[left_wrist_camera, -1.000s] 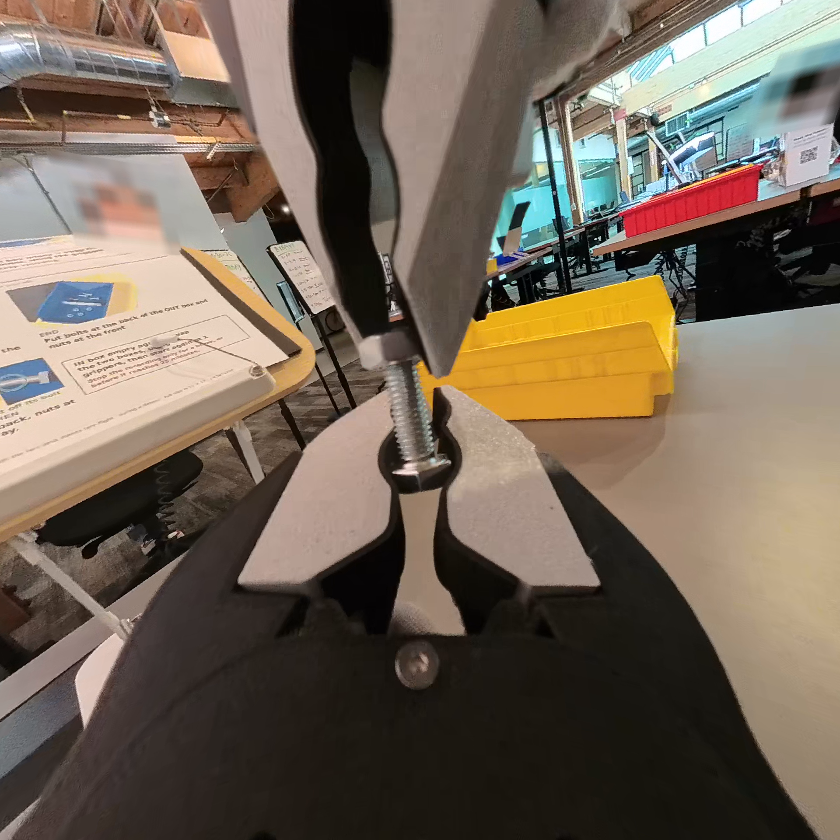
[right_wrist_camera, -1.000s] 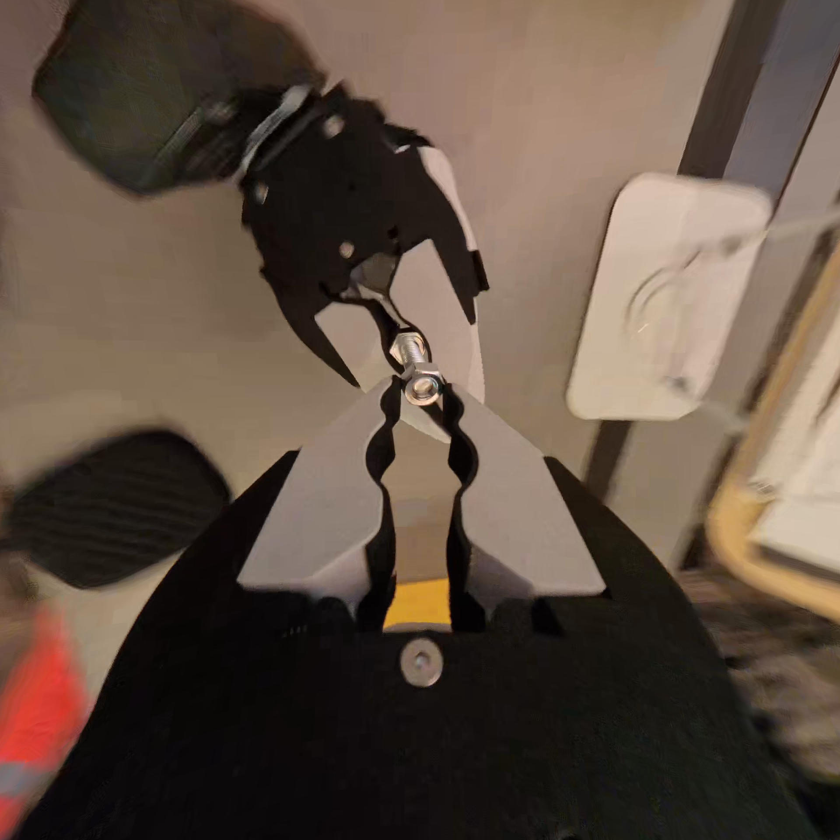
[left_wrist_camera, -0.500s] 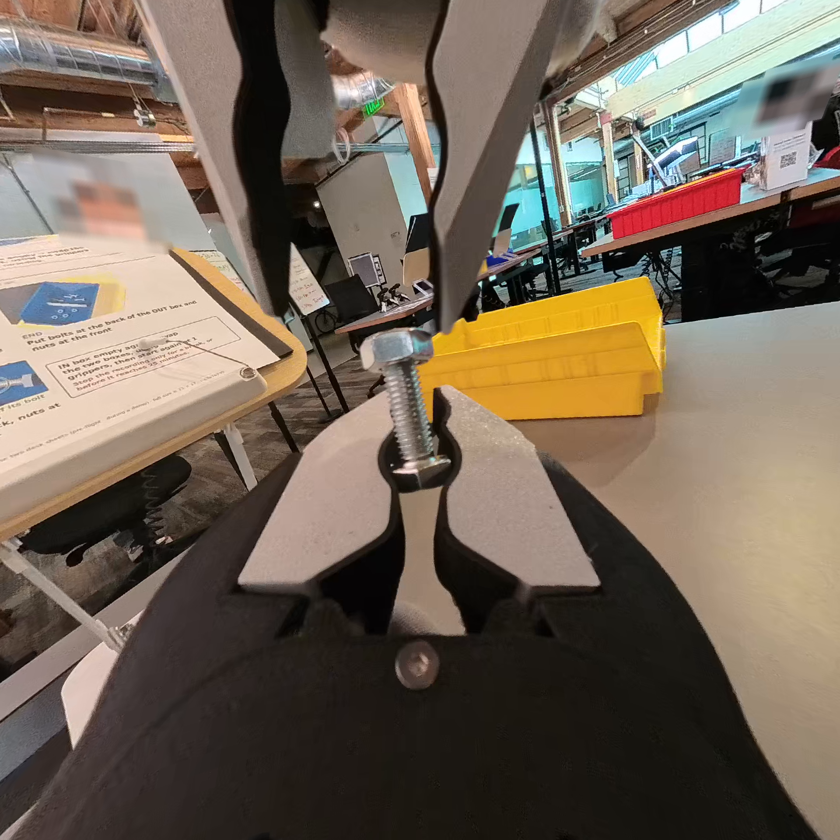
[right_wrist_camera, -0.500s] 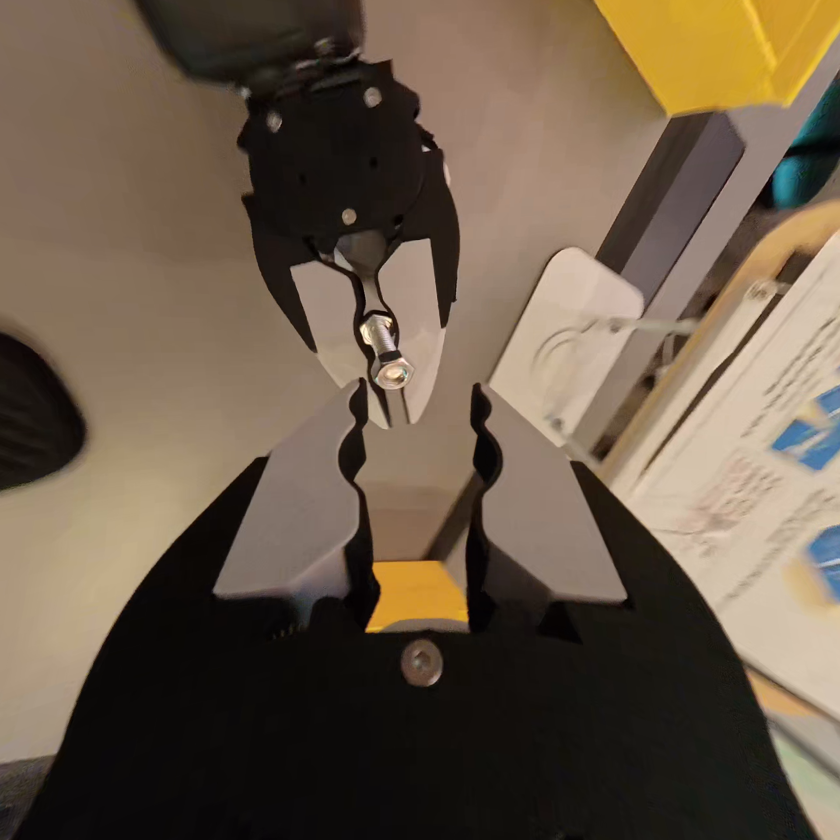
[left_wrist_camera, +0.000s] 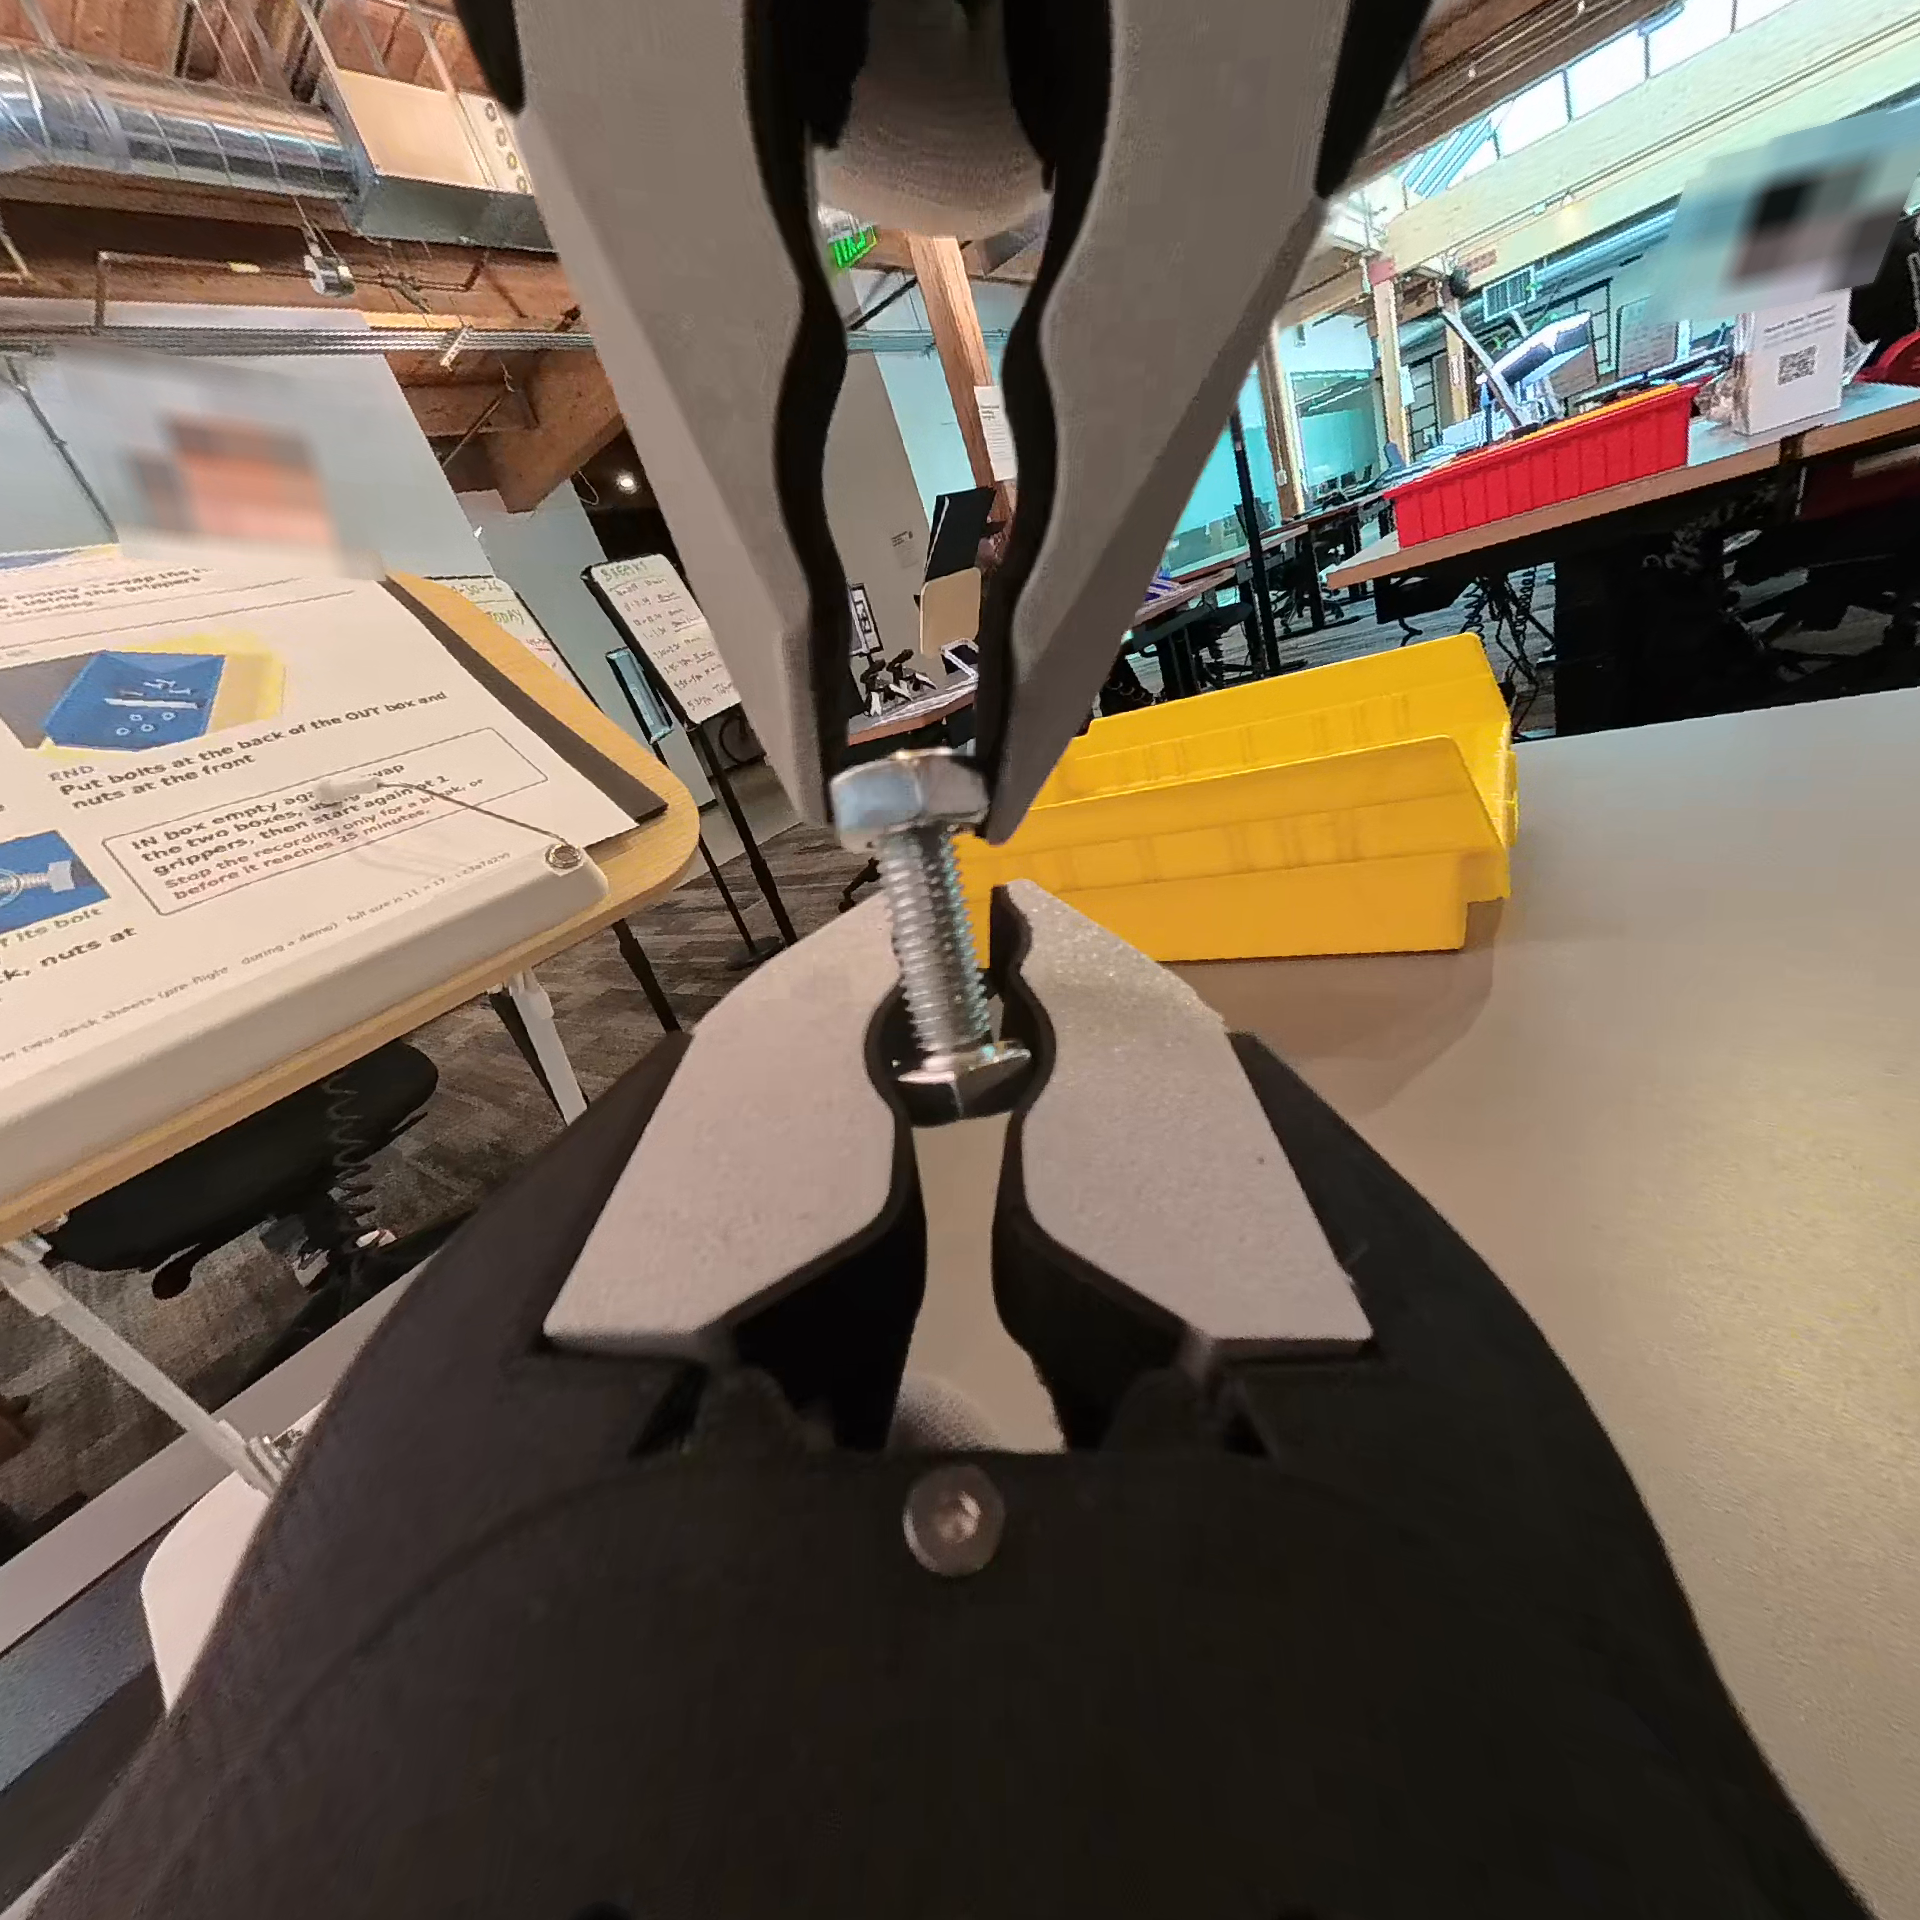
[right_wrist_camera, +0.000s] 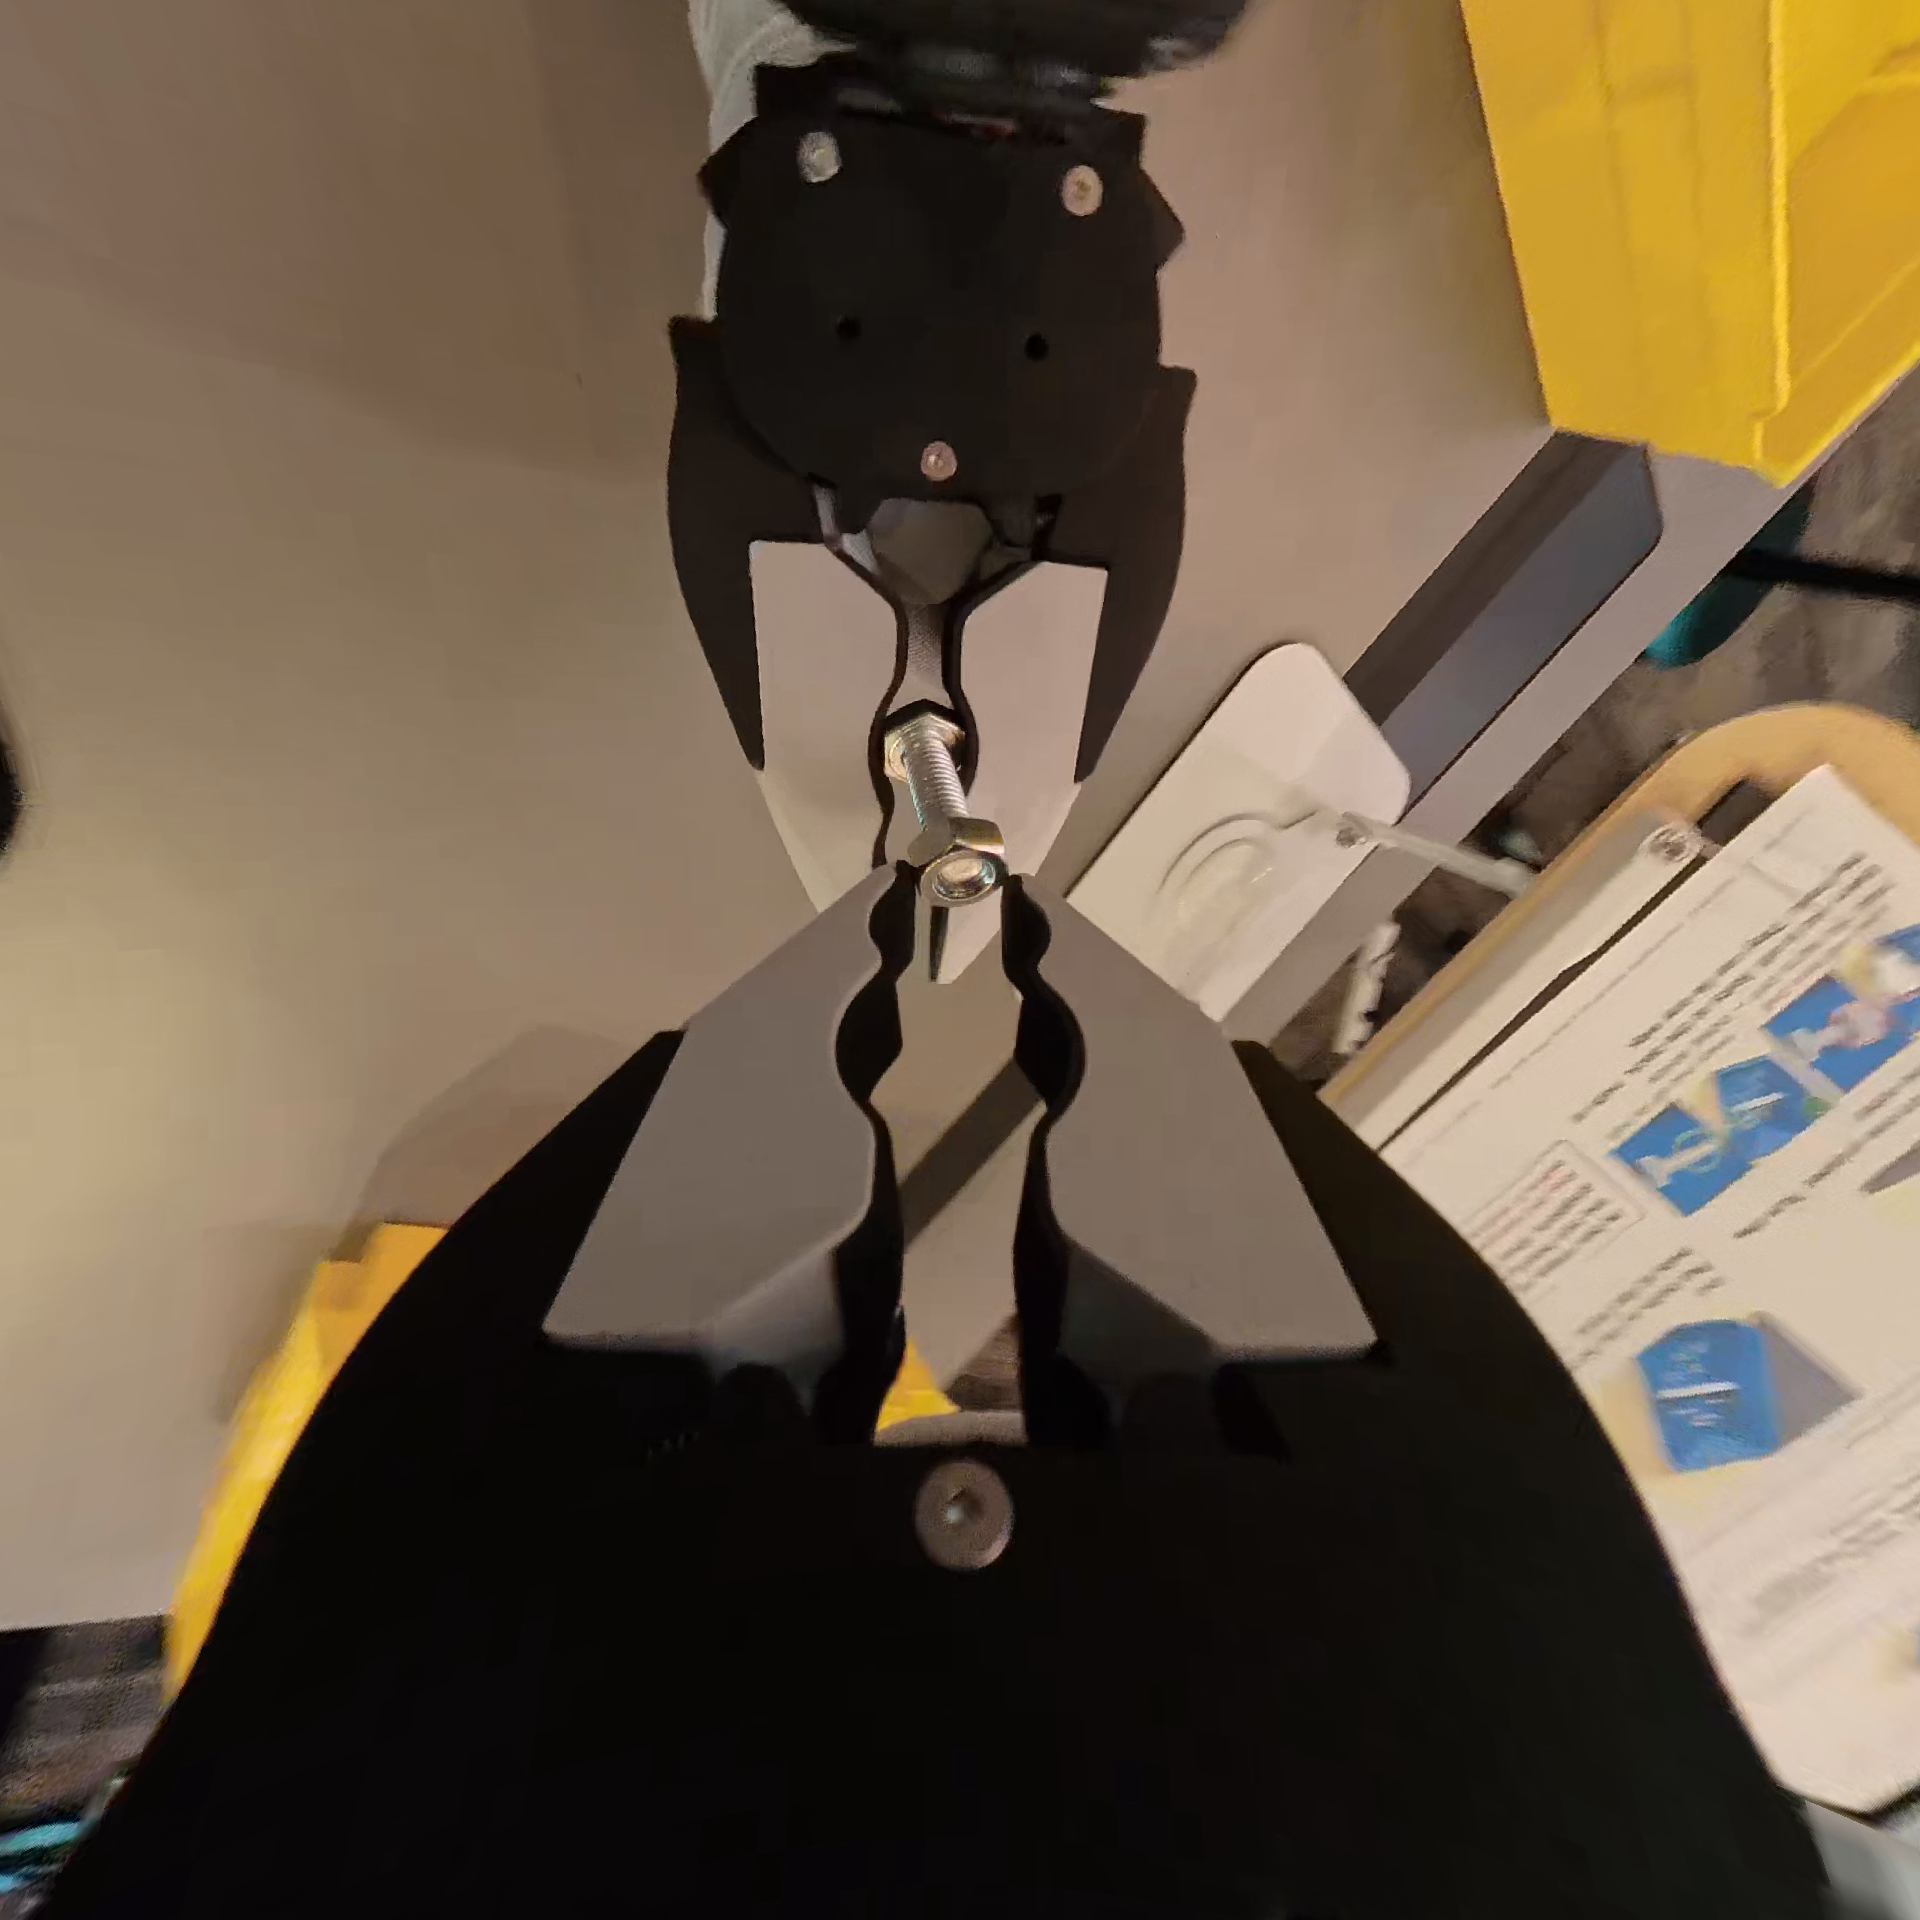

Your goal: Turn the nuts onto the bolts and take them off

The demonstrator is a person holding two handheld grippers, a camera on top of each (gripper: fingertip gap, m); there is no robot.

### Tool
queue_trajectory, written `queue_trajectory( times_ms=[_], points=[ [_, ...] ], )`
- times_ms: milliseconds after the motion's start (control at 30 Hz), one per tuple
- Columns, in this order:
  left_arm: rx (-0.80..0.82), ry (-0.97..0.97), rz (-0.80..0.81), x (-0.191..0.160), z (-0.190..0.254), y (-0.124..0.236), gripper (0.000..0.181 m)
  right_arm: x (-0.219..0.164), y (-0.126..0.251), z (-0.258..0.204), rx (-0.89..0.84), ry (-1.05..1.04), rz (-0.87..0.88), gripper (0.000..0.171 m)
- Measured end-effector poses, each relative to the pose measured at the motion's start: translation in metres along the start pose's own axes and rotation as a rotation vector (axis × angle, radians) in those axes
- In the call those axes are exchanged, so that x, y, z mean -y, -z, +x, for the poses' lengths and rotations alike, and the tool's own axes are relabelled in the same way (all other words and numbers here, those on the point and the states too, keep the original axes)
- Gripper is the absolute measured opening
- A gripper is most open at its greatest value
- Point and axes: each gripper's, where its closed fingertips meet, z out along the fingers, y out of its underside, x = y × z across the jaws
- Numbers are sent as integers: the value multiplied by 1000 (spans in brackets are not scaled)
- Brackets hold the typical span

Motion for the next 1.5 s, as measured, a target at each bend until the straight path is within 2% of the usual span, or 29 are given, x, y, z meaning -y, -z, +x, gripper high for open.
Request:
queue_trajectory(
  times_ms=[67, 233, 300, 333, 367, 400, 500, 567, 667, 800, 867, 933, 1033, 1233, 1300, 1367, 1433, 1500],
  points=[
    [8, -3, -8, -2, -1, 0, 10, -2, -1, -2, 59, -185, 6, 14],
    [22, -1, -11, -3, -4, 0, 9, 3, 0, -6, 286, -891, 65, 13],
    [21, -5, -14, -3, -3, 0, 10, 4, 0, -7, 331, -1033, 93, 13],
    [19, -4, -14, -3, -3, -1, 10, 3, 1, -7, 334, -1036, 97, 13],
    [17, -6, -11, -2, -2, 0, 10, 0, 0, -8, 319, -993, 83, 21],
    [16, -7, -11, -2, -2, -1, 10, -2, 1, -9, 300, -902, 71, 33],
    [13, -3, -9, -1, -2, 0, 10, -5, 4, -5, 159, -535, 41, 51],
    [10, -2, -9, -1, -2, 0, 10, 0, 8, 3, 56, -323, 47, 48],
    [4, -6, -8, -2, 1, -1, 10, 6, 9, 7, -24, -90, 36, 36],
    [3, -7, -6, -1, 1, 0, 10, 5, 4, 1, -27, 58, 4, 24],
    [5, -4, -7, -1, 0, 0, 10, 5, 3, -1, -10, 57, 9, 16],
    [5, -8, -7, -1, 0, -1, 10, 5, 3, -1, -3, 31, 14, 16],
    [10, -11, -6, -1, 1, 0, 10, 5, 3, -3, 42, -119, 24, 15],
    [26, -17, -19, -4, -1, -1, 10, 5, 1, -4, 256, -907, 84, 15],
    [24, -14, -21, -5, -1, -1, 10, 4, 0, -4, 282, -1050, 117, 16],
    [19, -17, -19, -4, 2, -2, 10, 2, 0, -5, 284, -1052, 124, 16],
    [13, -12, -10, -2, 2, -1, 10, -2, 1, -4, 240, -969, 108, 50],
    [4, 16, 3, 1, -1, 0, 10, 4, 11, 3, 178, -845, 189, 53]
  ],
)
